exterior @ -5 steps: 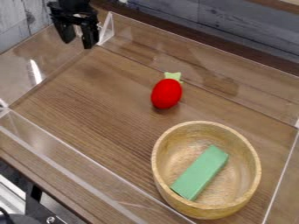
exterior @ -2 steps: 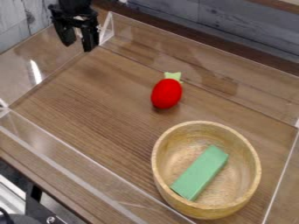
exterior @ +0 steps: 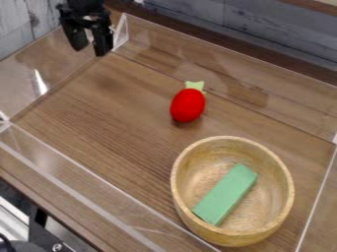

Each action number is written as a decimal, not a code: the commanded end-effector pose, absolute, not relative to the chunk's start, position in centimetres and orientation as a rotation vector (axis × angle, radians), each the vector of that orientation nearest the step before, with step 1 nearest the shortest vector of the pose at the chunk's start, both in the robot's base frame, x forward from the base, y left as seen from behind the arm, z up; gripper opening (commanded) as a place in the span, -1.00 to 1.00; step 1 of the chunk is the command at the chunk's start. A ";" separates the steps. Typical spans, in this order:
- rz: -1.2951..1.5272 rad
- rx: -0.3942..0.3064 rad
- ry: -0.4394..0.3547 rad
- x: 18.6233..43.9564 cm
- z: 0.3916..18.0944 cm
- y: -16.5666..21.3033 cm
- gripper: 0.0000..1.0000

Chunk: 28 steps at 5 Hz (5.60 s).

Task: Move the red object to the right side of the table

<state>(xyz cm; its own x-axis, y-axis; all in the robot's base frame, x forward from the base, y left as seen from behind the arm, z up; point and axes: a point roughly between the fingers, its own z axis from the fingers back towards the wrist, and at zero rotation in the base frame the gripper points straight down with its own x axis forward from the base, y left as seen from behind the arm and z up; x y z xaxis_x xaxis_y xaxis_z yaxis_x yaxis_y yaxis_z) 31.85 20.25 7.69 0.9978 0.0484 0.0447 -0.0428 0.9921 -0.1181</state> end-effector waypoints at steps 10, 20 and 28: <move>0.013 -0.130 -0.123 31.4 12.7 19.9 1.00; -0.380 -0.153 -0.043 31.7 8.6 5.9 1.00; -0.361 -0.130 -0.073 32.4 5.6 3.3 1.00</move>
